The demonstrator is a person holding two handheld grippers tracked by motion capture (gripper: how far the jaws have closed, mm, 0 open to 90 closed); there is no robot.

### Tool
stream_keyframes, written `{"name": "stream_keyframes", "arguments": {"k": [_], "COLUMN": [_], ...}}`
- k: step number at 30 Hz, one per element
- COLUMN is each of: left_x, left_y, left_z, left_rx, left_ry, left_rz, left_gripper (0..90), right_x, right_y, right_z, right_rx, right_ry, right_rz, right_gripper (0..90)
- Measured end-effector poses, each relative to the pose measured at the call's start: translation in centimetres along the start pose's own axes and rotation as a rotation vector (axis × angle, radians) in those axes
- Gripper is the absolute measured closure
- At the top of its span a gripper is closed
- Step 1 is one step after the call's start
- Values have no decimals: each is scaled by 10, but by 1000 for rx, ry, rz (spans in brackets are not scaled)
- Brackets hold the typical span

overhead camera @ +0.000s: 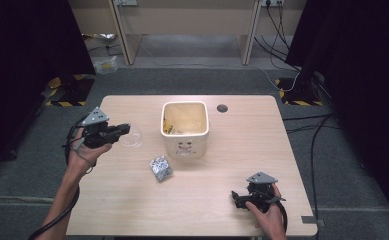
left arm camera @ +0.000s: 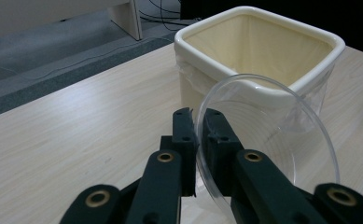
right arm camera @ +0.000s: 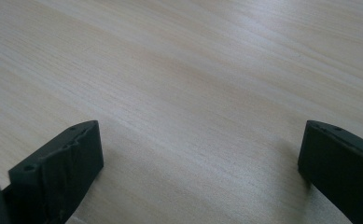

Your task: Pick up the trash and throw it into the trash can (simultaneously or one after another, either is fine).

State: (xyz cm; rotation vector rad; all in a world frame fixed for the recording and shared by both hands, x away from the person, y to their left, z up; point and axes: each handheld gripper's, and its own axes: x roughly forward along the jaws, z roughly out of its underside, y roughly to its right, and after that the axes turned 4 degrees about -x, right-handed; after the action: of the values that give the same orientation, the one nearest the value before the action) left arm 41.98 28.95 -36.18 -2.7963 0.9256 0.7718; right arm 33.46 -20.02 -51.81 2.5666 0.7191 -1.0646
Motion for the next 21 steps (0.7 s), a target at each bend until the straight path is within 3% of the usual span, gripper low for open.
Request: {"name": "stream_keyframes", "arguments": {"k": [21], "left_x": [2], "left_y": [5], "left_z": [-24], "left_rx": [31], "left_ry": [11], "left_rz": [-1], "left_gripper": [837], "right_x": [0], "right_y": [0], "right_z": [0], "right_rx": [0], "right_ry": [1], "right_rz": [1], "right_gripper": [3]}}
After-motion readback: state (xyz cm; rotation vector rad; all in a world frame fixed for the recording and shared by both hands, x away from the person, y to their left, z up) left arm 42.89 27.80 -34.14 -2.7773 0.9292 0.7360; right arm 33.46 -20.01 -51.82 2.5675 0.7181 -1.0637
